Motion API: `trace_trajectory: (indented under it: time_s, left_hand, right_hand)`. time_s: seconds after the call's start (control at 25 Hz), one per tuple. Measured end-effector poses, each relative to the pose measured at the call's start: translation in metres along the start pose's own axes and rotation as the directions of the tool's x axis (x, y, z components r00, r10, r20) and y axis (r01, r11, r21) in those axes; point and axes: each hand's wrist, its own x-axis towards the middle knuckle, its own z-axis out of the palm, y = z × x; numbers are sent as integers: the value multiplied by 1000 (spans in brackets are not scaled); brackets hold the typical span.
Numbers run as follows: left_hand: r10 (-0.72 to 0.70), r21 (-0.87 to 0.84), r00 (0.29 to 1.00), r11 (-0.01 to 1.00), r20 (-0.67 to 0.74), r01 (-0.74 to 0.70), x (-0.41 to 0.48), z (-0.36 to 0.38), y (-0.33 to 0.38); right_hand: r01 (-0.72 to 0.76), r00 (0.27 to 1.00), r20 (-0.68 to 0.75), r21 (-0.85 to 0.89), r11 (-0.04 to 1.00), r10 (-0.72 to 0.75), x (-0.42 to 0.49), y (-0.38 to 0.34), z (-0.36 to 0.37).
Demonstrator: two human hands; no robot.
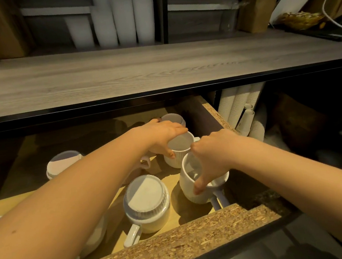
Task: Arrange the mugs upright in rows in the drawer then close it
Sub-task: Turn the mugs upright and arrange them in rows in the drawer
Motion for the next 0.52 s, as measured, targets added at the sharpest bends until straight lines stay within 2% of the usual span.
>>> trace_trajectory:
  time_s: [0.16,0.44,0.52]
  left_hand:
    - [-19,-5,999,1000,-34,19,-1,5,-1]
    - [-59,25,963,997,-262,68,-34,3,0]
    - [-92,-9,962,996,-257,93,-53,-2,4]
  right_hand:
    - [2,999,40,26,1000,-3,6,-4,4]
    - [-4,997,83,102,995,-5,6,-7,11]
    - [-19,993,114,144,989,3,7,-9,10]
